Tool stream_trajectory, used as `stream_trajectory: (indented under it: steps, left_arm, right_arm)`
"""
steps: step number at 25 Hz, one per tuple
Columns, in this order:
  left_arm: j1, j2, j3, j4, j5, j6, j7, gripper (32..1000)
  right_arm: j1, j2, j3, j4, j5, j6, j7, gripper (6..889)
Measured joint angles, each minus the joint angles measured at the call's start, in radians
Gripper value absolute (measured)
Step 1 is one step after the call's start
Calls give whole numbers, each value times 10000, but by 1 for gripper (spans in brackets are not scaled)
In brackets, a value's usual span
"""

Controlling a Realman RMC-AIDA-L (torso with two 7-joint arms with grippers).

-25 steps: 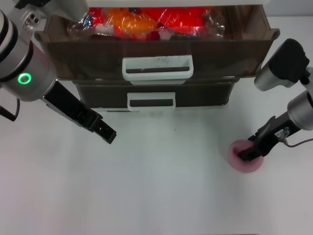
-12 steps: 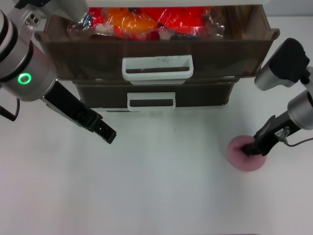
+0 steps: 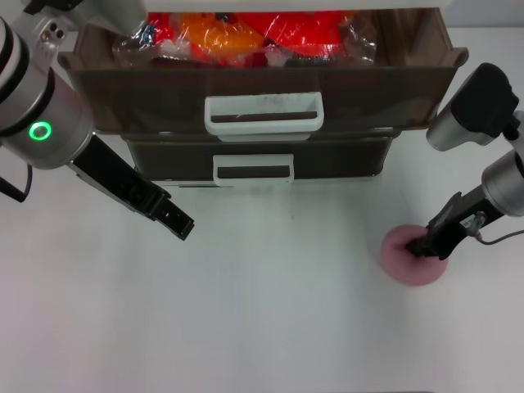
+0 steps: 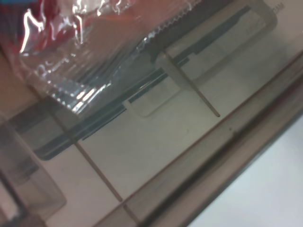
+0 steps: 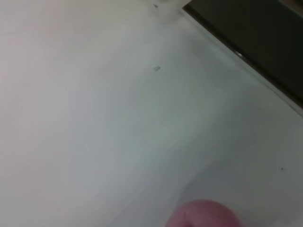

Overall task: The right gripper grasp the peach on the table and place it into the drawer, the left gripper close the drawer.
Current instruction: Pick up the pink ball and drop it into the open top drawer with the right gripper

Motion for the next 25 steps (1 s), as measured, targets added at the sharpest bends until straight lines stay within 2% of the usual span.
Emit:
stream_trajectory:
  steps: [12,14,17,19,21,25]
  left_arm:
    - [13,0,0,0,0,-11,0,884]
    - [30,0,-1,2,1,-18,0,884]
    - [58,0,-1,13,0,-34,0,884]
    - [73,0,-1,15,1,-39,0,884]
    - [82,1,-1,16,1,-40,4,884]
    - [82,10,-1,13,0,-27,42,884]
  right_arm:
    - [-61,0,4,-241,-8,195,39,79]
    - [-226,-14,71,-691,-25,445,117,78]
    - [-719,-52,283,-1989,-109,937,447,77]
    - [-1119,-62,491,-3219,-162,1320,766,77]
    - [-1415,-112,891,-4389,-209,1698,1018,76]
    - [-1628,-139,2389,-6624,-272,2631,1285,75]
